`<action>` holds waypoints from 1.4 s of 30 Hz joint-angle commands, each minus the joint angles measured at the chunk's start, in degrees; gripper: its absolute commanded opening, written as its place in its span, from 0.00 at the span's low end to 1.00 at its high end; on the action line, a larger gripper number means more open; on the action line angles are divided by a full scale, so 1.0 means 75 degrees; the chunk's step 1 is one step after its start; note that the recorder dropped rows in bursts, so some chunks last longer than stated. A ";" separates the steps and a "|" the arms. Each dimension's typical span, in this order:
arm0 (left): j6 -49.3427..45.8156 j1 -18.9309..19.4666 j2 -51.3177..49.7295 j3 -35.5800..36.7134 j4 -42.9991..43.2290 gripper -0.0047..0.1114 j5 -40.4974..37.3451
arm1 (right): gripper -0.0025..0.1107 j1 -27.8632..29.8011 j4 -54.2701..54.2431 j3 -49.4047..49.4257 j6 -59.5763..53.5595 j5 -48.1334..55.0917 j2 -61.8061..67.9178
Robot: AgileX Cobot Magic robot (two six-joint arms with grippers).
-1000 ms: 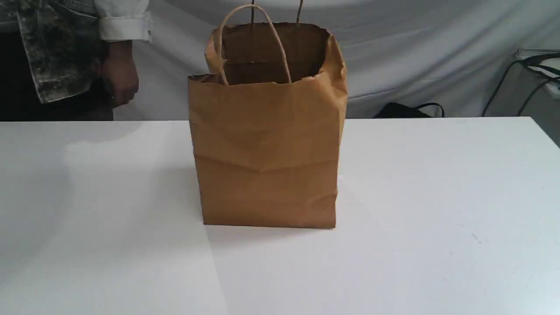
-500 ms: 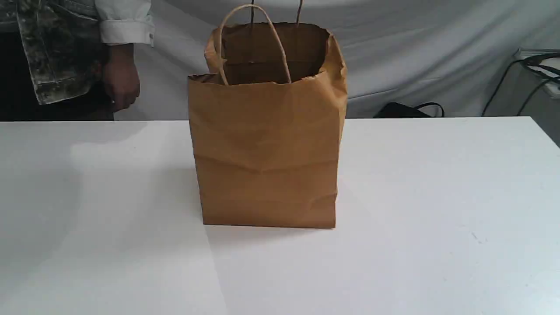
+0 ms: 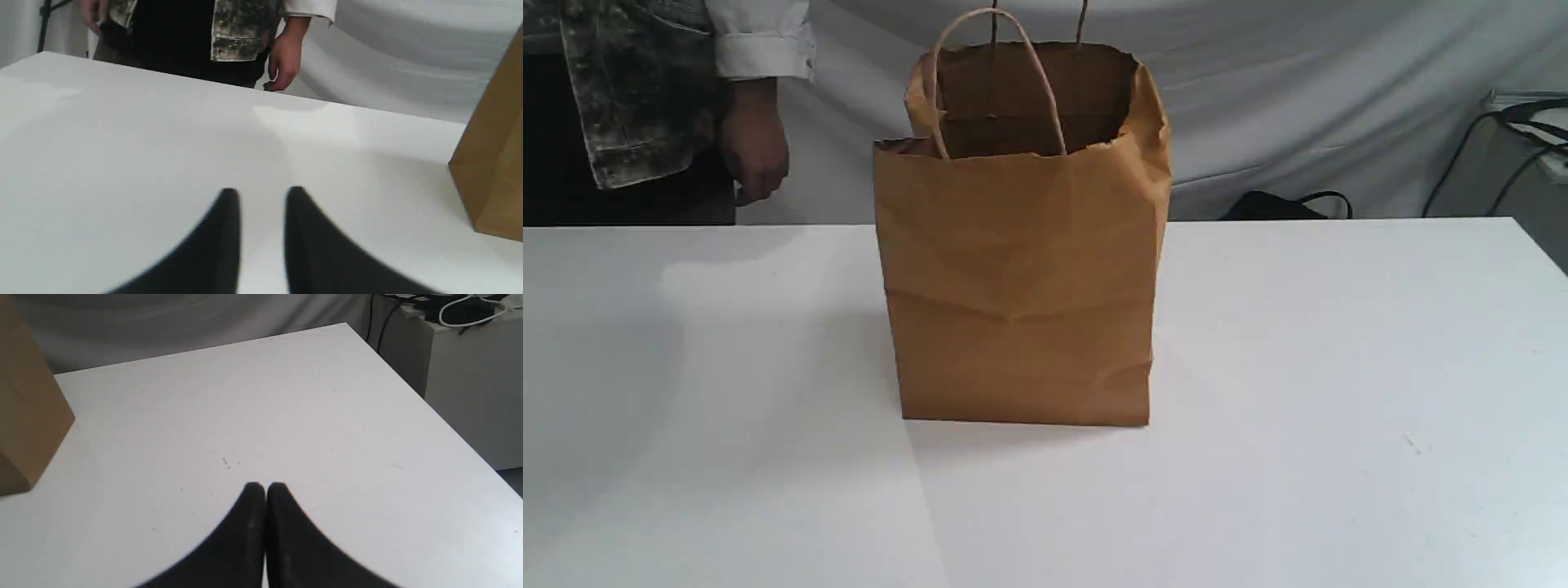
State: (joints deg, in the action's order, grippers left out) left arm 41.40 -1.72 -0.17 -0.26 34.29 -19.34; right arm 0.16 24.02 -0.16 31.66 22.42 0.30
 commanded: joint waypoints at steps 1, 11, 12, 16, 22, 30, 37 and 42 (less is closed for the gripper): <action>-0.0435 -0.0012 0.0023 0.0034 0.0025 0.04 0.0125 | 0.02 0.0062 -0.0032 0.0021 0.0011 -0.0050 -0.0041; -0.0556 0.0289 0.0023 0.0034 -0.0289 0.04 0.0116 | 0.02 0.0062 -0.0032 0.0021 0.0011 -0.0050 -0.0041; -0.0556 0.0289 0.0023 0.0034 -0.0290 0.04 0.0140 | 0.02 0.0062 -0.0032 0.0021 0.0011 -0.0050 -0.0041; -0.0556 0.0289 0.0023 0.0034 -0.0290 0.04 0.0153 | 0.02 0.0062 -0.0032 0.0021 0.0011 -0.0050 -0.0041; -0.0556 0.0289 0.0023 0.0034 -0.0290 0.04 0.0153 | 0.02 0.0062 -0.0032 0.0021 0.0011 -0.0050 -0.0041; -0.0556 0.0289 0.0023 0.0034 -0.0290 0.04 0.0153 | 0.02 0.0062 -0.0032 0.0021 0.0011 -0.0050 -0.0041; -0.0556 0.0289 0.0023 0.0034 -0.0290 0.04 0.0153 | 0.02 0.0062 -0.0032 0.0021 0.0011 -0.0050 -0.0041; -0.0556 0.0289 0.0023 0.0034 -0.0290 0.04 0.0153 | 0.02 0.0062 -0.0032 0.0021 0.0011 -0.0050 -0.0041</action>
State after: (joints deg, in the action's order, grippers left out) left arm 37.51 0.50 -0.17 -0.26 32.39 -18.82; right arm 0.16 24.00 -0.16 31.66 22.42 0.30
